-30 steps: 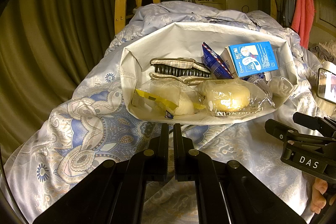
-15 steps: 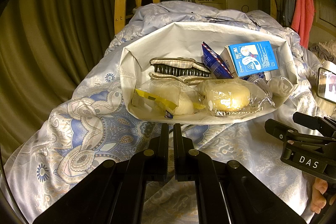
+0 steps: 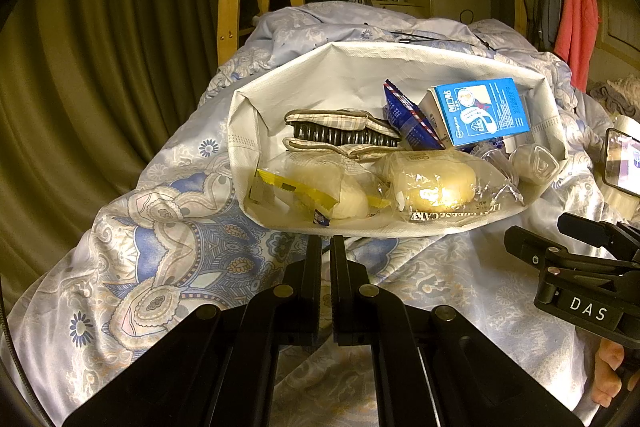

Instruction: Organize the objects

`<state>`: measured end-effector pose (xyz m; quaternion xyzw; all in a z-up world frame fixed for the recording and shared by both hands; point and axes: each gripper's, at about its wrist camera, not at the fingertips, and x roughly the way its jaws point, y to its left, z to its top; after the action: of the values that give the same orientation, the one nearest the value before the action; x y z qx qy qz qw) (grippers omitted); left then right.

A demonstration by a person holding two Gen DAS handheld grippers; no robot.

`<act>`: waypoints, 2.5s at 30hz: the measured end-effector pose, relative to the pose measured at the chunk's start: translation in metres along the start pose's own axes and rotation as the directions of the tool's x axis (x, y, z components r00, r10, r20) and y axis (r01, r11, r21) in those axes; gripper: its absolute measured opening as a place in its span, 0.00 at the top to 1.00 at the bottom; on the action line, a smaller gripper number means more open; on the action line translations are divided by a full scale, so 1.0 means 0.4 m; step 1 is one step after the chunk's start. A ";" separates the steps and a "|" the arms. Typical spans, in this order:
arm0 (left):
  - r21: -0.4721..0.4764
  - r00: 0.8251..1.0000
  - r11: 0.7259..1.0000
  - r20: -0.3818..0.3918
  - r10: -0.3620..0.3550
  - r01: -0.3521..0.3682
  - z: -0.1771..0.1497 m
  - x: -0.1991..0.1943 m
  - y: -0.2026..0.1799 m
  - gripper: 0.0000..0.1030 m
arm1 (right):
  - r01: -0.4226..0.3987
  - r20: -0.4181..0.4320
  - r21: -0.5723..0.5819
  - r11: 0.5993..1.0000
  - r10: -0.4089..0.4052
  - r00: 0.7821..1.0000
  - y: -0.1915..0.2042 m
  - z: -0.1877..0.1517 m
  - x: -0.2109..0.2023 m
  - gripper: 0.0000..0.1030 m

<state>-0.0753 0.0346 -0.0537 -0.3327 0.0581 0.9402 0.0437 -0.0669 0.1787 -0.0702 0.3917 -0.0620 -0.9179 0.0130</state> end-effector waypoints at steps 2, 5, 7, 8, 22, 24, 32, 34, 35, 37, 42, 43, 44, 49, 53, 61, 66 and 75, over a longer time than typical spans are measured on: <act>0.000 1.000 1.000 0.000 0.000 0.000 0.000 0.000 -0.002 0.96 | 0.000 0.000 0.000 1.000 0.000 1.000 -0.003 -0.001 -0.001 0.26; 0.000 1.000 1.000 0.000 0.000 0.000 0.000 0.000 -0.002 0.96 | 0.000 0.000 0.000 1.000 0.000 1.000 -0.002 -0.001 -0.001 0.26; 0.000 1.000 1.000 0.000 0.000 0.000 0.000 0.000 -0.002 0.96 | 0.000 0.000 0.000 1.000 0.000 1.000 -0.002 -0.001 -0.001 0.26; 0.000 1.000 1.000 0.000 0.001 -0.001 0.000 0.000 -0.002 0.96 | 0.000 0.000 0.000 1.000 0.000 1.000 -0.002 -0.001 -0.001 0.26; 0.001 1.000 1.000 -0.001 -0.001 0.001 0.001 0.001 -0.001 0.96 | 0.000 -0.001 0.001 1.000 0.000 1.000 -0.003 -0.002 -0.003 0.26; 0.001 1.000 1.000 -0.001 0.000 0.000 0.001 0.001 -0.002 0.96 | 0.000 0.000 0.001 1.000 0.000 1.000 -0.003 -0.001 -0.004 0.26; 0.001 1.000 1.000 -0.001 0.000 0.000 0.001 0.002 -0.002 0.96 | 0.000 0.000 0.000 1.000 0.000 1.000 -0.003 -0.002 -0.003 0.26; 0.001 1.000 1.000 -0.001 0.000 0.000 0.002 0.002 -0.002 0.96 | 0.000 -0.001 0.000 1.000 0.000 1.000 -0.002 -0.002 -0.003 0.26; 0.001 1.000 1.000 -0.001 0.001 -0.001 0.002 0.002 -0.002 0.96 | 0.000 -0.001 0.001 1.000 0.000 1.000 -0.003 -0.002 -0.004 0.26; 0.001 1.000 1.000 -0.001 0.001 -0.001 0.001 0.002 -0.002 0.96 | 0.000 0.000 0.000 1.000 0.000 1.000 -0.003 -0.002 -0.003 0.26; 0.001 1.000 1.000 -0.001 0.001 -0.001 0.001 0.002 -0.002 0.96 | 0.000 0.000 0.000 1.000 0.000 1.000 -0.002 -0.002 -0.003 0.26; 0.001 1.000 1.000 -0.001 0.000 0.000 0.002 0.003 -0.002 0.96 | 0.000 0.000 0.000 1.000 0.000 1.000 -0.002 -0.003 -0.003 0.26; 0.001 1.000 1.000 -0.001 0.000 0.000 0.002 0.002 -0.002 0.96 | 0.000 0.000 0.000 1.000 0.000 1.000 -0.002 -0.003 -0.003 0.26; 0.003 1.000 1.000 -0.001 0.000 0.000 0.002 0.002 0.000 0.96 | 0.000 0.000 0.000 1.000 0.000 1.000 -0.003 -0.003 -0.003 0.26; 0.003 1.000 1.000 -0.001 0.000 0.000 0.002 0.002 -0.002 0.96 | 0.000 0.000 -0.001 1.000 0.000 1.000 -0.003 -0.003 -0.003 0.26; 0.007 1.000 1.000 -0.010 -0.024 0.024 0.003 -0.002 0.000 0.96 | -0.006 0.019 0.004 1.000 0.006 1.000 -0.009 0.004 -0.013 0.27; 0.060 0.997 0.996 -0.047 -0.059 0.062 0.047 0.033 -0.028 0.96 | -0.068 0.088 0.011 0.998 0.067 0.994 -0.025 0.090 -0.024 0.38; 0.116 0.991 0.986 -0.071 -0.110 0.118 0.131 0.102 -0.048 0.96 | -0.081 0.031 -0.263 0.961 0.092 0.995 0.121 0.189 0.113 0.75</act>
<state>-0.1370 0.0627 -0.0406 -0.3625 0.0969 0.9197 0.1155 -0.1540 0.1352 -0.0448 0.3636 0.0422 -0.9248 0.1034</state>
